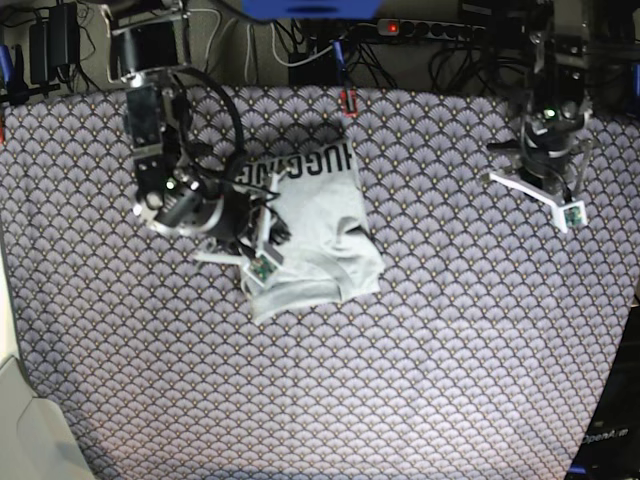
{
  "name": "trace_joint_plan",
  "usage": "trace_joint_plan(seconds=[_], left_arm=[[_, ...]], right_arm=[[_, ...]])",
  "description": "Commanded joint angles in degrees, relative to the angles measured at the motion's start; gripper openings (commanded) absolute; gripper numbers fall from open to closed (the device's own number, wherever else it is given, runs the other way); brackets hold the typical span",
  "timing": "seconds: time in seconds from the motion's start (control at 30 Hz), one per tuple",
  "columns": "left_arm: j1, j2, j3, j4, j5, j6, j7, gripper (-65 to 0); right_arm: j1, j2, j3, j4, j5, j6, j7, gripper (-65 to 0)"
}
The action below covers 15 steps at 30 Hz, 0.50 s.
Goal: Fold the T-shirt properly
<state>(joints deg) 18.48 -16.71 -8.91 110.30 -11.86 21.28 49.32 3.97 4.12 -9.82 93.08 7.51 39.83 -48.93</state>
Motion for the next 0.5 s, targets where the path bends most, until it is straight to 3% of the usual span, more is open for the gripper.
trace_joint_plan(seconds=[0.0, 0.13, 0.33, 0.47], left_arm=[[-0.7, -0.5, 0.3, 1.1, 0.4, 0.0, -1.0, -64.6], [-0.8, -0.5, 1.1, 1.1, 0.4, 0.0, -1.0, -64.6], [-2.6, -0.5, 1.2, 1.1, 0.4, 0.0, -1.0, -64.6], [-3.8, -0.4, 1.4, 2.2, 0.4, 0.0, -1.0, -64.5]], right_arm=[[0.9, 0.1, 0.4, 0.4, 1.0, 0.2, 1.4, -65.0], [-0.2, 0.4, 0.5, -3.8, 1.0, 0.2, 1.5, -65.0], [-0.6, 1.3, 0.5, -12.1, 1.0, 0.2, 6.9, -65.0], [-1.2, 2.5, 0.5, -7.8, 1.0, 0.2, 6.8, -65.0]])
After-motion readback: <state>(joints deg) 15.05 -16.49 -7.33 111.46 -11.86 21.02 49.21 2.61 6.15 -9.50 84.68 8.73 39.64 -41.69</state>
